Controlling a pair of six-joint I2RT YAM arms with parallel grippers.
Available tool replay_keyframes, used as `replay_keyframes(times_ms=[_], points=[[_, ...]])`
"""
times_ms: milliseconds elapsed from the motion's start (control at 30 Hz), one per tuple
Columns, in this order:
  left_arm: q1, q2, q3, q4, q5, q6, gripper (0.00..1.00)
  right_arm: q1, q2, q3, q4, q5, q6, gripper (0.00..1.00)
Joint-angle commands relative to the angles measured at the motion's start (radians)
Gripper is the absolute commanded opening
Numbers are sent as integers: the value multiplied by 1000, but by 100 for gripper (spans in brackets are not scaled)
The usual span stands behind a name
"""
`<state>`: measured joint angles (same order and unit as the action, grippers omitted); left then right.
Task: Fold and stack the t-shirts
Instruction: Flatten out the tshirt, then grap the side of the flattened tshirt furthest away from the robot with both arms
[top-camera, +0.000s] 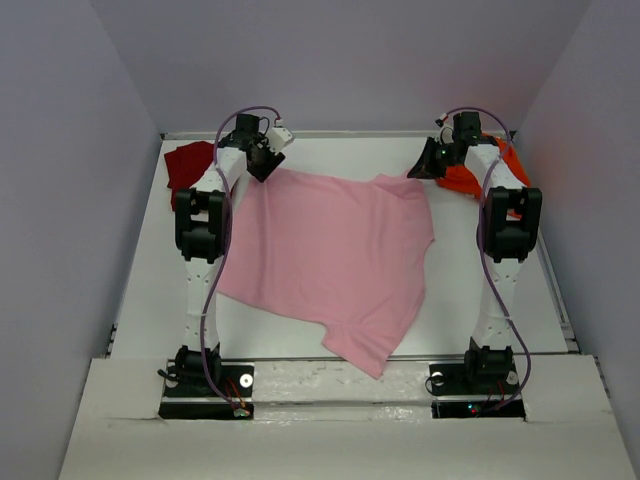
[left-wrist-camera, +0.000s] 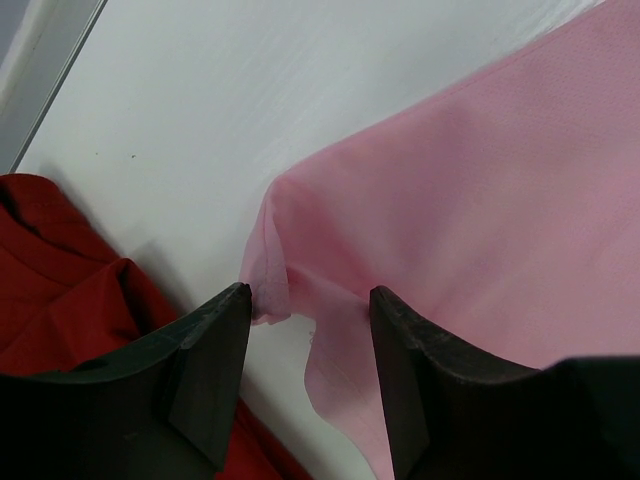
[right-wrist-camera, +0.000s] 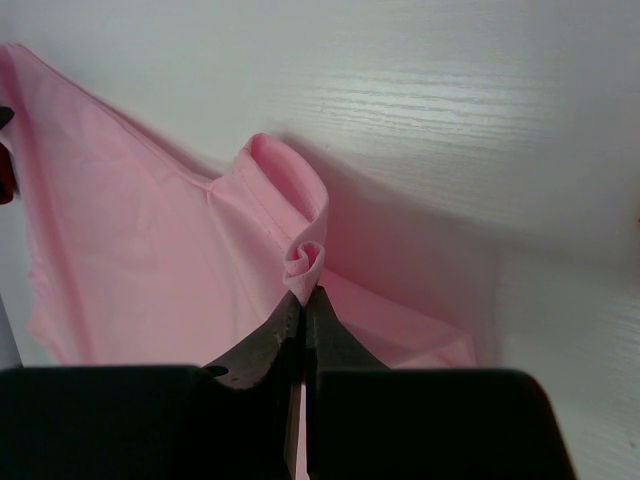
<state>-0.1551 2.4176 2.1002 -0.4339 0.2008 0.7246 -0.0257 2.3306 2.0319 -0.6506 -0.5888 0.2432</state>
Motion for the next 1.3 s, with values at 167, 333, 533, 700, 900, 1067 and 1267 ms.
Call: replay_keyframes(times_ms=[167, 333, 533, 700, 900, 1067, 1267], points=[[6, -43, 30, 24, -15, -2, 63, -8, -13, 28, 8, -23, -1, 0], [9, -49, 37, 34, -24, -4, 63, -8, -7, 34, 9, -28, 2, 0], [25, -40, 52, 50, -37, -28, 63, -8, -2, 34, 9, -34, 4, 0], [38, -22, 75, 54, -35, -53, 64, -8, -2, 33, 11, -39, 4, 0], [43, 0, 93, 47, -8, -67, 54, -8, -1, 40, 11, -37, 4, 0], [45, 14, 101, 35, 28, -71, 57, -8, 1, 44, 11, -34, 4, 0], [45, 0, 92, 27, 54, -73, 62, -8, 1, 42, 11, -32, 4, 0]])
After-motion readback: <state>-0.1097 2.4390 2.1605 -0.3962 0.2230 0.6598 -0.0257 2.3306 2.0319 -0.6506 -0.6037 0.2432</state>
